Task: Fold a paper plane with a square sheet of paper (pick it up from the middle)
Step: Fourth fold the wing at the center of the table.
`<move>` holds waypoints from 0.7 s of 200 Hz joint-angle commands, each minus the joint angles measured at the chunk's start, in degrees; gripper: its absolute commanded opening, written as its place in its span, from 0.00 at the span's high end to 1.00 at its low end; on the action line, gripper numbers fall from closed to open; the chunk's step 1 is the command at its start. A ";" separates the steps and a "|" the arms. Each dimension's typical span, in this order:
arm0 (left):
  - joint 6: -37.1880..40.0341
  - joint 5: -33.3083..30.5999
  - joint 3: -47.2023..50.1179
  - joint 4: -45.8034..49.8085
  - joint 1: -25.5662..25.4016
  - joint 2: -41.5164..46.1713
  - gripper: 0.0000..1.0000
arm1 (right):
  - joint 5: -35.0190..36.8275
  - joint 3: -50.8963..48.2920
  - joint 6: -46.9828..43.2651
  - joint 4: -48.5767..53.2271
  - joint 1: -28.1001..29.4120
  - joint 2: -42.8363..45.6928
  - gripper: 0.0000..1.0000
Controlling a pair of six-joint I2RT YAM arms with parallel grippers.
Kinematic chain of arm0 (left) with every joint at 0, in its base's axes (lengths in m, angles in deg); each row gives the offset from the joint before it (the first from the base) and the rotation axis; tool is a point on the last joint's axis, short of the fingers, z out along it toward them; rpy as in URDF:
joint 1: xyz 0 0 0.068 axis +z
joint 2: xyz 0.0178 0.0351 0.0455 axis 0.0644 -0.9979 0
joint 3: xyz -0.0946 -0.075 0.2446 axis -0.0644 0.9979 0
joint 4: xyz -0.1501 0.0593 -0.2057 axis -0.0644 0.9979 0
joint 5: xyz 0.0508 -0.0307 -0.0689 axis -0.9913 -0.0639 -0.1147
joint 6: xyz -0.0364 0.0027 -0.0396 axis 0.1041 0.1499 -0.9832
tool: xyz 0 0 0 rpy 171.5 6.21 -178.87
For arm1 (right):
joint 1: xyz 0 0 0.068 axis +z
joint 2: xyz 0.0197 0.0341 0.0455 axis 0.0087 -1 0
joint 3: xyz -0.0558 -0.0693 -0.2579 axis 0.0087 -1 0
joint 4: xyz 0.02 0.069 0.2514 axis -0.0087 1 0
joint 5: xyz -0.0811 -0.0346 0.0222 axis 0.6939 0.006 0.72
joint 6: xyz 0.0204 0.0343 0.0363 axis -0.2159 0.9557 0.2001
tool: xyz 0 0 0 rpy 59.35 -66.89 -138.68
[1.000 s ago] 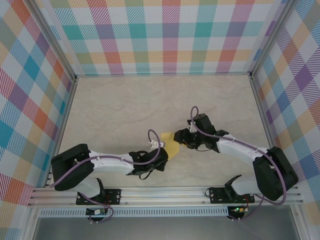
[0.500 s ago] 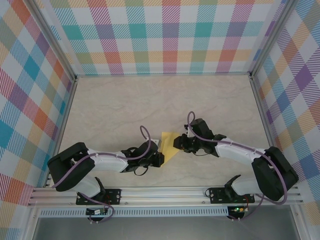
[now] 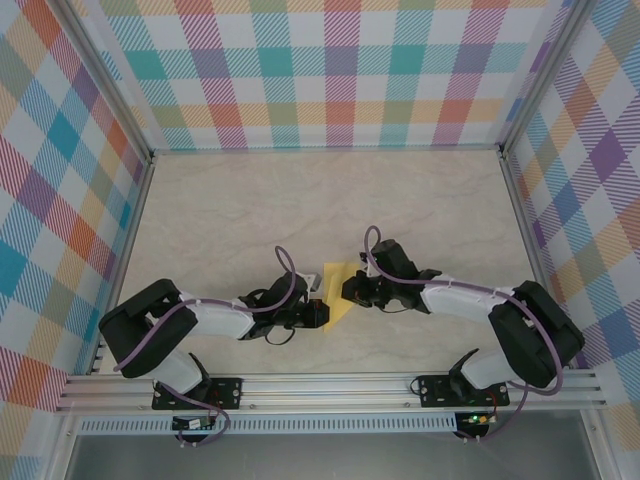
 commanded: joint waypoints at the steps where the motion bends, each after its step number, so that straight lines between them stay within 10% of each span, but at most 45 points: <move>1: -0.91 3.58 1.26 -3.65 1.55 -2.04 0.93 | -1.80 2.84 0.51 -2.51 0.83 -1.94 0.90; 140: -5.18 7.33 2.37 -6.46 5.20 -4.82 0.94 | -0.43 4.40 8.12 -11.20 1.38 -10.60 0.92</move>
